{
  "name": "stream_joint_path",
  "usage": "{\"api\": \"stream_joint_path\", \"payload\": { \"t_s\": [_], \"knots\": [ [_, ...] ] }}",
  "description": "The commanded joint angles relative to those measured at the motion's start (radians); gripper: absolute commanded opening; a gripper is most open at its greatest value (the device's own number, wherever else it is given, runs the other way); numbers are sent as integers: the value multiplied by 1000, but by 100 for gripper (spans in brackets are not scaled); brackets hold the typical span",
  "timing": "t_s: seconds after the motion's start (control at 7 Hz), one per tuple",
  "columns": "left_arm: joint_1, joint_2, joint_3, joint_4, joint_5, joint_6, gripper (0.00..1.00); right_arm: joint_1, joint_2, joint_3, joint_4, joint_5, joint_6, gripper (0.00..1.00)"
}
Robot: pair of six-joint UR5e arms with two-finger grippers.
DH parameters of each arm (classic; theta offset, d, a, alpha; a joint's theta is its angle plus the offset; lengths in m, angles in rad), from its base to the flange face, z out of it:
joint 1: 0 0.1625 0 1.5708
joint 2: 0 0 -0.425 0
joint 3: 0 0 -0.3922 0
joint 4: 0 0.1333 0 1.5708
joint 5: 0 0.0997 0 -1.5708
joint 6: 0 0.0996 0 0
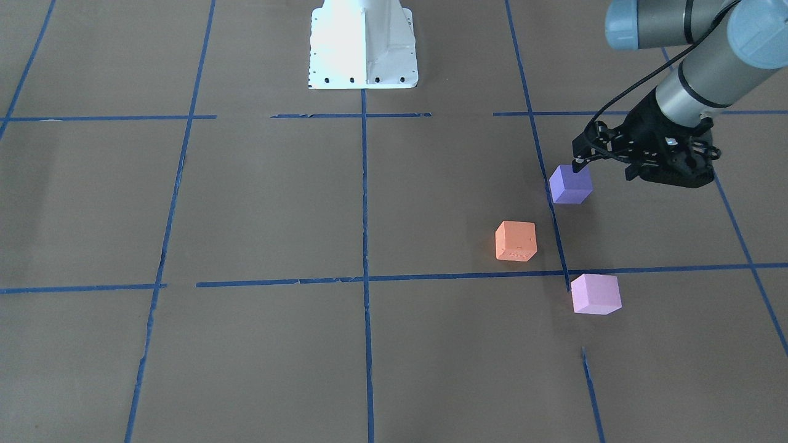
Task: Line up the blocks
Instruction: 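Move the left gripper over the orange cube and lower it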
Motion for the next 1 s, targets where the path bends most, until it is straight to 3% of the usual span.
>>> {"api": "stream_joint_path", "payload": {
  "t_s": [0.0, 0.57, 0.86],
  "knots": [
    [87, -43, 81, -99, 33, -140, 100, 0, 0, 0, 0, 0, 0, 100],
    [148, -95, 191, -179, 34, -232, 100, 0, 0, 0, 0, 0, 0, 100],
    [194, -95, 241, -266, 106, -242, 100, 0, 0, 0, 0, 0, 0, 100]
  ]
}}
